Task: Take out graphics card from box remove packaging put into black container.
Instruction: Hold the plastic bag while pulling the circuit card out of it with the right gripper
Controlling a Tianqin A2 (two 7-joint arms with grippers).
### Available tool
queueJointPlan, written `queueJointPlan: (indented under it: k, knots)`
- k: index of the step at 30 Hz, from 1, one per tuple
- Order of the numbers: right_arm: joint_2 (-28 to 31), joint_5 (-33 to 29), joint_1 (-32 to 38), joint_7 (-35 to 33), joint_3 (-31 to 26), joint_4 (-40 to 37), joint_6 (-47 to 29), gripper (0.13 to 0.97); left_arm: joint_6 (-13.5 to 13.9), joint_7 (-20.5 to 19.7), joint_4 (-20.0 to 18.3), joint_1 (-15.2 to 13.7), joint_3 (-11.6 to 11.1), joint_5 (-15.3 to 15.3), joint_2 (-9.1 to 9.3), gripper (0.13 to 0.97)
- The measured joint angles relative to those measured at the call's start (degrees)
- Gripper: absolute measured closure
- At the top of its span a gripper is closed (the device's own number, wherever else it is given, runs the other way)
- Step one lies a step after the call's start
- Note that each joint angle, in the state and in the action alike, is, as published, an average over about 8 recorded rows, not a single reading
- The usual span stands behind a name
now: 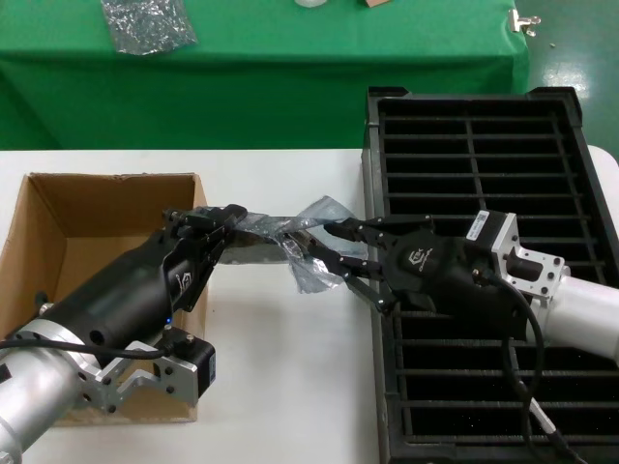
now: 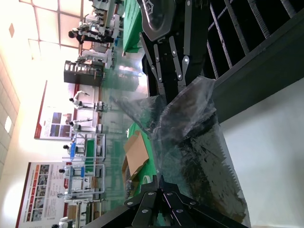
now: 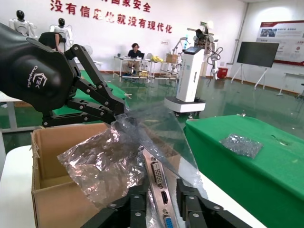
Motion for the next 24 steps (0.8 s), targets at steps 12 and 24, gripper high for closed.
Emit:
queueJointPlan:
  k: [12, 24]
  knots:
    - [-1.2, 0.2, 0.7, -0.8, -0.2, -1.8, -0.2, 0.898, 0.0, 0.0, 0.0, 0.0, 0.0, 0.0, 0.00, 0.958]
    - [-2.9, 0.2, 1.7, -2.0, -1.1, -4.0, -1.3, 0.956, 0.0, 0.0, 0.0, 0.0, 0.0, 0.0, 0.00, 0.958]
